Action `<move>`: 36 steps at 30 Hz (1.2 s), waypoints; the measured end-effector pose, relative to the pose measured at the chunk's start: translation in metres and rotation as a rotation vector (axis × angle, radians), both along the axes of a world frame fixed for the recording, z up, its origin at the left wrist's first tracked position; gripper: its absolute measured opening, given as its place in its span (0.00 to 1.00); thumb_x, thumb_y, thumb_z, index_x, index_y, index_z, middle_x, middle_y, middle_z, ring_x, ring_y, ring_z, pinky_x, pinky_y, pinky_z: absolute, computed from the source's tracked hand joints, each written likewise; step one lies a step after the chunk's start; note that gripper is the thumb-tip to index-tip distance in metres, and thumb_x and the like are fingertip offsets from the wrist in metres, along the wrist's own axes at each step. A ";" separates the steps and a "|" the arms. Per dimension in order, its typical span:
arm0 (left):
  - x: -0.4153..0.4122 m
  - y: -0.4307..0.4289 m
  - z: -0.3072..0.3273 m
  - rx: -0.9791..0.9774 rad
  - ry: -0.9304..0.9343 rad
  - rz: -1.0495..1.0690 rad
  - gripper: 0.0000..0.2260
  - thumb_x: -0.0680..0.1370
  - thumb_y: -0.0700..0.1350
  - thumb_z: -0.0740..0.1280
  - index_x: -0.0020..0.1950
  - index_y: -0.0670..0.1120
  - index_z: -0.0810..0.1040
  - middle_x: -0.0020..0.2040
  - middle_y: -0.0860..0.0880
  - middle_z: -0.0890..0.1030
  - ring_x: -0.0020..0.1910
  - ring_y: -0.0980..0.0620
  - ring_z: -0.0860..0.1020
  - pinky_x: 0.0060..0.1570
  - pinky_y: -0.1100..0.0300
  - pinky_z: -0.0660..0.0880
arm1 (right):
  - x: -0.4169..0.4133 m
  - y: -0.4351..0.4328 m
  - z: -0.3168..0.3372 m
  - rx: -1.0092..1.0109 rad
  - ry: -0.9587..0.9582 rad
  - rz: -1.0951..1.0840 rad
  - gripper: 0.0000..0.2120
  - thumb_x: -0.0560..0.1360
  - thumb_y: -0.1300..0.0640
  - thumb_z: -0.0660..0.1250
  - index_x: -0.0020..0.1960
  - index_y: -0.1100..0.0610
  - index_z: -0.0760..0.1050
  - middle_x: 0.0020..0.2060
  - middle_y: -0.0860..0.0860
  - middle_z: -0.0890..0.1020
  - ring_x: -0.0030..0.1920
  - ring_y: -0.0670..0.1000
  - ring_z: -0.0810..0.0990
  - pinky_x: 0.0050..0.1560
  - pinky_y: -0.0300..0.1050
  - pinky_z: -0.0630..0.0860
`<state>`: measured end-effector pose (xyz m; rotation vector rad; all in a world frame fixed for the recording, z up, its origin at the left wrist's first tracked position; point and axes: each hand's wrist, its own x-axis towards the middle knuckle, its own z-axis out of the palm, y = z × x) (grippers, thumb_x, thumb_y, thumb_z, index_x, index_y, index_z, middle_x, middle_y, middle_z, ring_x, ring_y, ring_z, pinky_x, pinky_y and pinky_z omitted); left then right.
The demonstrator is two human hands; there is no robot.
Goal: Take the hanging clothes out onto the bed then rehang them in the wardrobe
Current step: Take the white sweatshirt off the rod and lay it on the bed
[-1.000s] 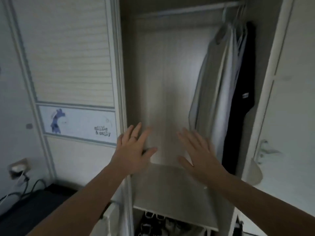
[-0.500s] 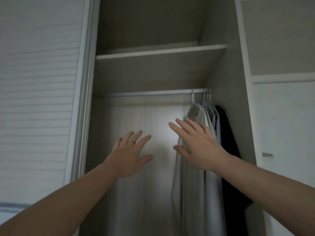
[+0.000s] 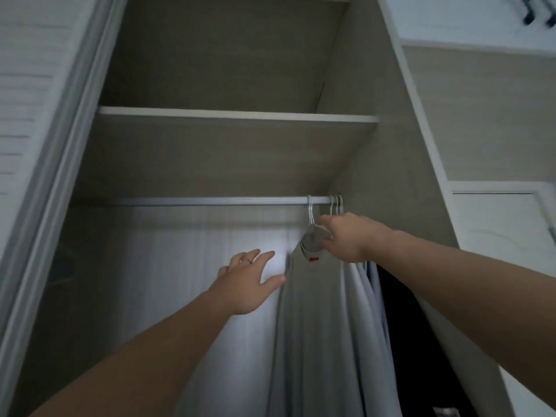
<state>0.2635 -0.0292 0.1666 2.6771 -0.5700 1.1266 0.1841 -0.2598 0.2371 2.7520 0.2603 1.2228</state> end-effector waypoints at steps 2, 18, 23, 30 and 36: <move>0.021 -0.012 0.001 -0.015 0.030 -0.084 0.32 0.78 0.70 0.54 0.79 0.61 0.54 0.81 0.51 0.55 0.79 0.50 0.50 0.73 0.45 0.54 | 0.009 0.004 0.003 0.045 0.045 -0.034 0.17 0.78 0.48 0.58 0.64 0.53 0.71 0.61 0.59 0.78 0.59 0.62 0.77 0.55 0.50 0.75; 0.110 -0.070 -0.014 -0.088 0.184 -0.545 0.33 0.77 0.71 0.56 0.79 0.62 0.54 0.80 0.52 0.58 0.78 0.47 0.56 0.74 0.48 0.58 | 0.069 0.021 0.008 0.247 0.013 -0.336 0.17 0.76 0.52 0.63 0.62 0.58 0.76 0.58 0.60 0.80 0.59 0.60 0.78 0.54 0.45 0.75; 0.116 -0.073 -0.009 -0.181 0.190 -0.669 0.31 0.78 0.69 0.56 0.79 0.60 0.56 0.80 0.51 0.60 0.78 0.47 0.57 0.75 0.55 0.55 | 0.075 0.035 0.030 0.513 -0.119 -0.167 0.11 0.75 0.55 0.64 0.50 0.61 0.80 0.45 0.58 0.81 0.47 0.57 0.80 0.42 0.42 0.71; 0.119 -0.072 -0.003 -0.159 0.226 -0.707 0.33 0.79 0.69 0.55 0.80 0.58 0.54 0.80 0.51 0.59 0.79 0.47 0.57 0.77 0.50 0.55 | 0.089 0.068 0.040 0.537 0.083 -0.245 0.09 0.79 0.57 0.62 0.47 0.63 0.74 0.37 0.61 0.77 0.31 0.57 0.75 0.34 0.48 0.76; 0.122 -0.071 -0.006 -0.125 0.213 -0.717 0.33 0.79 0.68 0.55 0.81 0.57 0.53 0.80 0.50 0.58 0.79 0.47 0.58 0.76 0.48 0.57 | 0.093 0.083 0.027 0.503 0.051 -0.322 0.17 0.82 0.60 0.55 0.66 0.65 0.72 0.64 0.61 0.76 0.65 0.61 0.75 0.57 0.49 0.71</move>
